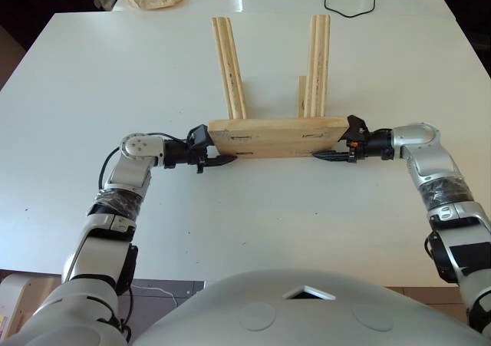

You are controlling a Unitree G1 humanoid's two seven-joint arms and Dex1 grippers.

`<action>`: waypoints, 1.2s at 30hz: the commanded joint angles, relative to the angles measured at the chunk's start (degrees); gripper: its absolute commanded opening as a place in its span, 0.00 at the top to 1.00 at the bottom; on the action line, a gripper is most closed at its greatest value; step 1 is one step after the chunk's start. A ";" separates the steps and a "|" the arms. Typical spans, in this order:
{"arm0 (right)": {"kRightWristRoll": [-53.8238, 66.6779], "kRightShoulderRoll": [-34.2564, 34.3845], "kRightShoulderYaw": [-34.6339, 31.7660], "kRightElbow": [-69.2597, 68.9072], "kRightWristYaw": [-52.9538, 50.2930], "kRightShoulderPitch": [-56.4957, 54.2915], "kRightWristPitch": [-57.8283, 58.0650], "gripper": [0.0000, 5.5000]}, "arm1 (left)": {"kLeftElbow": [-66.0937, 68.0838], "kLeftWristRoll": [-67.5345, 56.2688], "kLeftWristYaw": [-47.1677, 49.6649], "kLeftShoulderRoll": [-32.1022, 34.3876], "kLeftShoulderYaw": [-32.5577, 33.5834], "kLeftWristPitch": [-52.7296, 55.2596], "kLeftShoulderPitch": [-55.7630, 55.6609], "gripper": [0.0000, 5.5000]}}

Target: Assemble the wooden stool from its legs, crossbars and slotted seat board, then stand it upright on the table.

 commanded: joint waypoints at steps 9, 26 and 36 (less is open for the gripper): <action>26.92 1.11 -13.33 -26.93 -3.34 6.26 30.11 0.69 | -28.54 -39.23 13.43 -3.12 23.31 40.63 1.18 0.70; 81.26 38.92 -23.30 -47.83 -77.00 -5.15 13.16 0.69 | -48.81 -82.22 85.44 -41.77 31.07 5.89 -9.55 0.70; 70.93 44.41 -27.67 -40.26 -100.55 -8.34 11.04 0.74 | -44.94 -75.69 99.53 -47.99 30.21 6.10 -7.44 0.76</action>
